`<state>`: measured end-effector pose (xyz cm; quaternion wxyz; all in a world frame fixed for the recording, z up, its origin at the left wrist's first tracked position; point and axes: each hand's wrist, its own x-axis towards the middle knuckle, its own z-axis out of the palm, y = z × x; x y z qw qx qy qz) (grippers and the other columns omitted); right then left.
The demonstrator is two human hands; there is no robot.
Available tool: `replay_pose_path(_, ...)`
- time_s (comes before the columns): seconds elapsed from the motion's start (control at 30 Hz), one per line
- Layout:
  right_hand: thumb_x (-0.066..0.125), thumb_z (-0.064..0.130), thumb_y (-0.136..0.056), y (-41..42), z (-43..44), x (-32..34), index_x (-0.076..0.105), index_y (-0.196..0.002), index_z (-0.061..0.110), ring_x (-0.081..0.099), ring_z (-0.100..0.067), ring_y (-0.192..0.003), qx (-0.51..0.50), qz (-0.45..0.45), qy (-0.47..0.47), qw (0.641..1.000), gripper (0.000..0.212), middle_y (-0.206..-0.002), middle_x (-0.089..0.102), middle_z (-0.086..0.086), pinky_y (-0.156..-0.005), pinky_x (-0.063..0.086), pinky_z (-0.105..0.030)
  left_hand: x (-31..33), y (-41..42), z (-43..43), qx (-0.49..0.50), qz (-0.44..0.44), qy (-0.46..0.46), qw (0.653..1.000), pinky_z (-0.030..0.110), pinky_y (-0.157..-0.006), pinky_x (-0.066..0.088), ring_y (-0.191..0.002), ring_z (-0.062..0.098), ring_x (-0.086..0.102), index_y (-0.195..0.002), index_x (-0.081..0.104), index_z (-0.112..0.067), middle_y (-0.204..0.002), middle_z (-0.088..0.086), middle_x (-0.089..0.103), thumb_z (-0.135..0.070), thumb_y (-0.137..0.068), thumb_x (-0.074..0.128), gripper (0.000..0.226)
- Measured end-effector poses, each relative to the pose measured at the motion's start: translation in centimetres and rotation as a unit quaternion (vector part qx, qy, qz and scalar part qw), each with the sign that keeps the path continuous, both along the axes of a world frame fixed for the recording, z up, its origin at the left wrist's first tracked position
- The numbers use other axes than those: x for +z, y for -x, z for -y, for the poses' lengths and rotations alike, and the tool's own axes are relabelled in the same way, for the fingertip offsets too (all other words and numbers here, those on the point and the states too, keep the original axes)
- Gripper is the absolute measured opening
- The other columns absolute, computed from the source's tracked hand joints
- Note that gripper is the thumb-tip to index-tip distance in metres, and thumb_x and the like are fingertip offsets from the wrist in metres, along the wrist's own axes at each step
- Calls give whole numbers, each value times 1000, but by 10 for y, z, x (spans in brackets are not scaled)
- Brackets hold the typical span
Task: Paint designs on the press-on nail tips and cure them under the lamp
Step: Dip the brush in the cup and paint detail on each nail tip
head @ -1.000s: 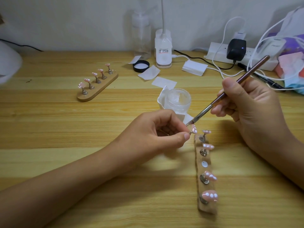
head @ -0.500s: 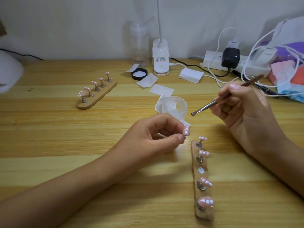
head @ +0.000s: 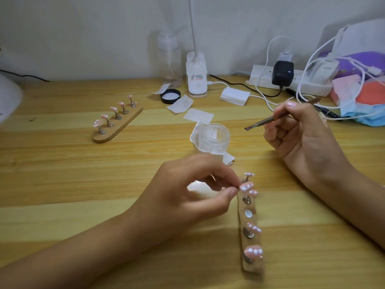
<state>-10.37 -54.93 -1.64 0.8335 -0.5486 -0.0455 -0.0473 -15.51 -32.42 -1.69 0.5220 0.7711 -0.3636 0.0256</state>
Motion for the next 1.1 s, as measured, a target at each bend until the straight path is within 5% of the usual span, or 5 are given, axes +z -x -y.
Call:
replay_pose_path(0.2, 46, 19, -99, -1, 1, -2, 70, -64, 23, 63, -8, -59, 7, -1, 0, 1000, 42, -58, 64, 5, -60, 51, -18, -1, 0, 3, -12, 55, -129, 990, 15, -62, 37, -65, 4, 50, -89, 73, -21, -68, -12, 54, -21, -82, 75, 7)
replay_pose_path(0.47, 48, 19, -97, -3, 1, -2, 69, -67, 22, 62, -7, -59, 5, -4, -1, 1000, 37, -58, 63, 5, -58, 50, -17, -5, 4, 13, -5, 67, -118, 991, 17, -58, 32, -60, 5, 43, -86, 75, -22, -62, -10, 42, -29, -83, 74, 7)
replay_pose_path(0.77, 50, 20, -98, -3, 2, -2, 68, -66, 22, 63, -8, -59, -7, -12, 13, 1000, 37, -61, 65, 1, -57, 50, -17, -12, 4, 8, 17, 26, -133, 991, 30, -55, 42, -60, 3, 46, -87, 77, -33, -59, -15, 46, -39, -80, 73, 10)
replay_pose_path(1.1, 55, 27, -94, -2, 2, -1, 71, -68, 26, 62, -6, -61, -9, -3, 30, 1000, 31, -63, 64, 7, -59, 51, -17, -10, 6, 2, -74, 94, -153, 981, 23, -54, 45, -64, -6, 40, -99, 79, -27, -65, -8, 57, -32, -87, 71, 15)
